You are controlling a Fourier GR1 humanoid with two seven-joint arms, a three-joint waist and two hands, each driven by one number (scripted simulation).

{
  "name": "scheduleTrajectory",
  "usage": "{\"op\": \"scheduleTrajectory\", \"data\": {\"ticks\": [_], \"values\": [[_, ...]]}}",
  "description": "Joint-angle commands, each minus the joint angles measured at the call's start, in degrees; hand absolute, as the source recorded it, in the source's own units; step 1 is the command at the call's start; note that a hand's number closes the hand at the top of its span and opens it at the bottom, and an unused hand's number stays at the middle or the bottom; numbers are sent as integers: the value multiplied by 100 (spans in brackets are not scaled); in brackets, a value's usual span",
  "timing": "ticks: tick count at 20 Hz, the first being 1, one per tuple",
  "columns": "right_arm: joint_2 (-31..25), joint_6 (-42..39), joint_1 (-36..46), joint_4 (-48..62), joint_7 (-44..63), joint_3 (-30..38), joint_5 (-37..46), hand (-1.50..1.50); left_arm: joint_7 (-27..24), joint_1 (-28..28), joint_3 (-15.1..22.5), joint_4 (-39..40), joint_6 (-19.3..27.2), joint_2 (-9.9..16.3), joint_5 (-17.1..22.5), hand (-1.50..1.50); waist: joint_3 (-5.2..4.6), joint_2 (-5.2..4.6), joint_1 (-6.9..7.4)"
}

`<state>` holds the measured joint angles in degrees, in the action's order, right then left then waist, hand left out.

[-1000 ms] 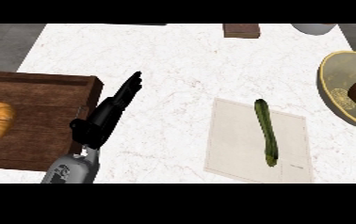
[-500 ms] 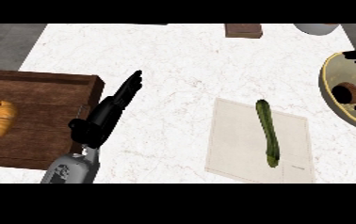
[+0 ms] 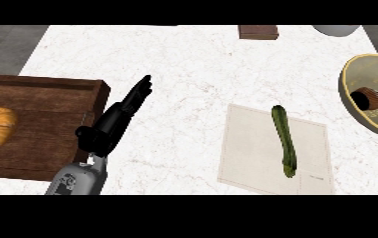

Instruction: Pick the cupcake from the placemat and place it in the bowl

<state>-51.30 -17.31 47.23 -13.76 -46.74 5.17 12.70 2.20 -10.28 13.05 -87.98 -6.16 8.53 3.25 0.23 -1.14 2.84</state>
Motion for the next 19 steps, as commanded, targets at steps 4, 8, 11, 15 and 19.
{"op": "scheduleTrajectory", "data": {"ticks": [4, 8, 11, 15, 19], "values": [[-627, -663, 244, 784, 368, 557, -434, -150, 197, -17, 62, -124, 17, -58, -27, 0, 21, -52, 89], [-828, -608, -54, 937, 207, 772, -624, -150, 191, -72, -19, -236, -95, -10, 107, 0, 47, -94, 119], [-1189, -1092, -229, 1033, 173, 918, -777, -150, 167, -20, -62, -320, -22, 30, 47, 0, 67, -86, 73], [-1246, -1352, -477, 1026, 51, 984, -849, -150, 30, 30, -103, -155, -36, 30, 45, 0, 75, -111, -6], [-1257, -1445, -570, 906, 57, 962, -834, -150, 35, 88, -49, -198, -73, 20, 53, 0, 94, -128, 65]]}}
